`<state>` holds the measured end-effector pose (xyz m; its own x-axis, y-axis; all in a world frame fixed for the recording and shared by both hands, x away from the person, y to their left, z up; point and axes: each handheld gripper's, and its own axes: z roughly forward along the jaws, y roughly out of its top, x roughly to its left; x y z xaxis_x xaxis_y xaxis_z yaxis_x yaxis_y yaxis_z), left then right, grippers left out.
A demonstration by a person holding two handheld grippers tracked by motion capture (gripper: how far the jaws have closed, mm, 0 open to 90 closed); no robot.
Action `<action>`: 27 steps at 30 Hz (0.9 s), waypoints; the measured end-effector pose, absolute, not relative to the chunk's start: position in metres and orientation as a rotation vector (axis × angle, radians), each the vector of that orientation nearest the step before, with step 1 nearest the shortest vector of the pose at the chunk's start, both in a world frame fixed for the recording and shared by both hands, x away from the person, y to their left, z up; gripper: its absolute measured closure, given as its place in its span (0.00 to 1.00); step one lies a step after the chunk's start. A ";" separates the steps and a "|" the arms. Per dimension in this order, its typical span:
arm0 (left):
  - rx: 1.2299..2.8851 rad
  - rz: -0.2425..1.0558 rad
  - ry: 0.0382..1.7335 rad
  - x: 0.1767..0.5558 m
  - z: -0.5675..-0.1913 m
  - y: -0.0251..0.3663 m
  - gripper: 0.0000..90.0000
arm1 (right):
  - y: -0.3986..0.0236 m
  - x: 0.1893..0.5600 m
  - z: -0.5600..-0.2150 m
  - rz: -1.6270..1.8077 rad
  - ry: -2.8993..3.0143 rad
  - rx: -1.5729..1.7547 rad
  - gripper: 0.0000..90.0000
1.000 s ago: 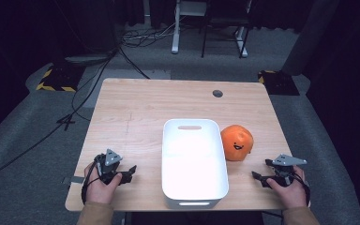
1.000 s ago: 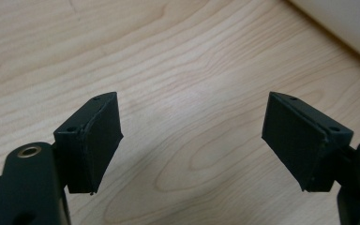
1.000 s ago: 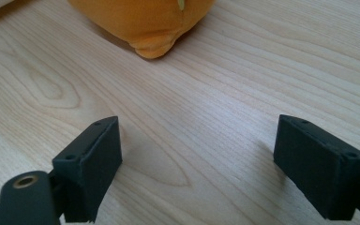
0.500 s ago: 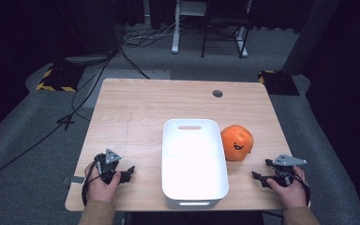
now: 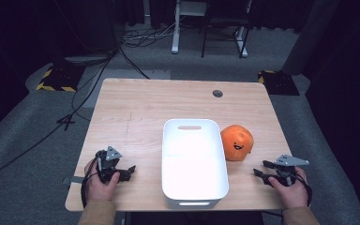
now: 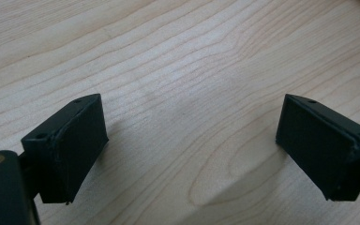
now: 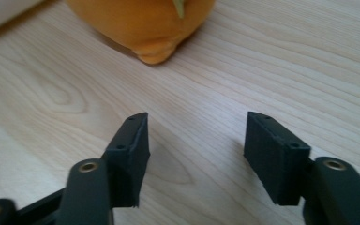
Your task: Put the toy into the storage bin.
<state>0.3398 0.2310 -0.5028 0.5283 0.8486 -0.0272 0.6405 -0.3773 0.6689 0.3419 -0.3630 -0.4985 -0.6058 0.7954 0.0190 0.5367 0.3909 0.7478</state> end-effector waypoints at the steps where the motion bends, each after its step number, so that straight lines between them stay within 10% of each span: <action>1: 2.131 0.434 1.201 0.341 -0.503 0.231 0.10 | -0.364 0.342 -0.496 1.068 2.317 1.138 0.48; 27: 2.131 0.434 1.201 0.341 -0.503 0.231 0.10 | -0.354 0.343 -0.425 1.386 2.242 0.999 0.57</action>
<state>0.3406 0.2308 -0.5033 0.5263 0.8499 -0.0268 0.6364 -0.3727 0.6753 0.3429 -0.3544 -0.4249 -0.7039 0.7049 0.0874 0.3932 0.2842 0.8744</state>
